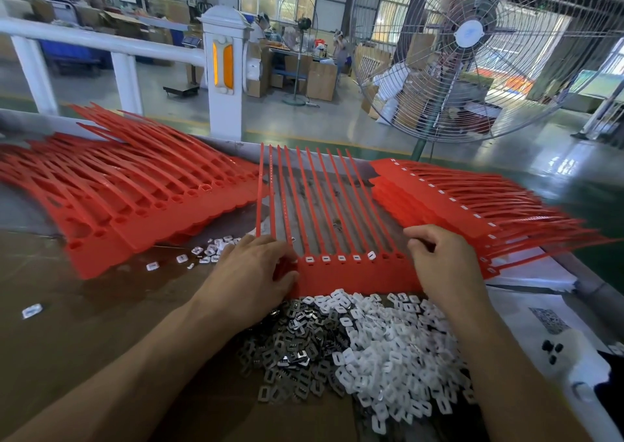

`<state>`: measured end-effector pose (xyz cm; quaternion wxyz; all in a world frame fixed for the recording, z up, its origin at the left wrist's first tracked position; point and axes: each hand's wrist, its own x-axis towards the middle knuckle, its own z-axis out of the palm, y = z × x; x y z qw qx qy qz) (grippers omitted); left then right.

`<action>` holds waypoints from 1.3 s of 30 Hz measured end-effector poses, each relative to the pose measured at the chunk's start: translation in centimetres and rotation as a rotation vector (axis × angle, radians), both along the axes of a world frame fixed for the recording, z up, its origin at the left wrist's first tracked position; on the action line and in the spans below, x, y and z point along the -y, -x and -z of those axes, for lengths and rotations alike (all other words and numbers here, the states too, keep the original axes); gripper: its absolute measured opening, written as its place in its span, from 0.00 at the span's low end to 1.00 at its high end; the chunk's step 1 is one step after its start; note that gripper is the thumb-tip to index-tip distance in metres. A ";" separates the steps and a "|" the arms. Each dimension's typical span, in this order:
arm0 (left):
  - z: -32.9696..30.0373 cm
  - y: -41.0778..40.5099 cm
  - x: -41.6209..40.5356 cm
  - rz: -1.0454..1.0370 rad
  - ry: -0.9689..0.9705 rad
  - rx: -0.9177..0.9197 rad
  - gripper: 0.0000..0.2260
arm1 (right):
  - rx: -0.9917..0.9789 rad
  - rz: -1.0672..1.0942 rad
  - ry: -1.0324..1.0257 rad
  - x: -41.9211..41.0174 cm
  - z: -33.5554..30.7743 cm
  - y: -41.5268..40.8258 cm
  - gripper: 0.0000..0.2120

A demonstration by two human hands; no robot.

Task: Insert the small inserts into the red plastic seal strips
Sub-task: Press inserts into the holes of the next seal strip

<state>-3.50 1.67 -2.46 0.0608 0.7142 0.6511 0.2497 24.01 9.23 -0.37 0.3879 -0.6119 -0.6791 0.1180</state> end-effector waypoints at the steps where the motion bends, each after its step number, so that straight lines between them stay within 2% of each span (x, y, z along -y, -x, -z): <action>1: 0.0 0.0 0.0 0.000 0.002 0.000 0.13 | -0.020 0.002 -0.004 0.0 -0.1 -0.1 0.12; 4: -0.1 0.0 0.1 0.004 0.007 -0.004 0.13 | -0.014 -0.034 0.016 0.1 0.0 0.0 0.12; 13: -0.2 0.0 0.2 0.001 0.007 -0.008 0.13 | 0.225 -0.236 0.117 0.2 0.9 1.4 0.12; 25: -0.1 0.0 0.1 0.003 0.007 -0.012 0.13 | 0.325 -0.217 0.180 0.4 0.8 1.9 0.15; 34: 0.0 0.0 0.0 0.003 0.005 -0.005 0.13 | 0.655 -0.187 0.145 1.5 -0.3 3.5 0.18; 39: 0.0 0.0 0.1 0.000 0.005 0.004 0.13 | 0.593 -0.142 0.173 1.2 -0.6 3.7 0.16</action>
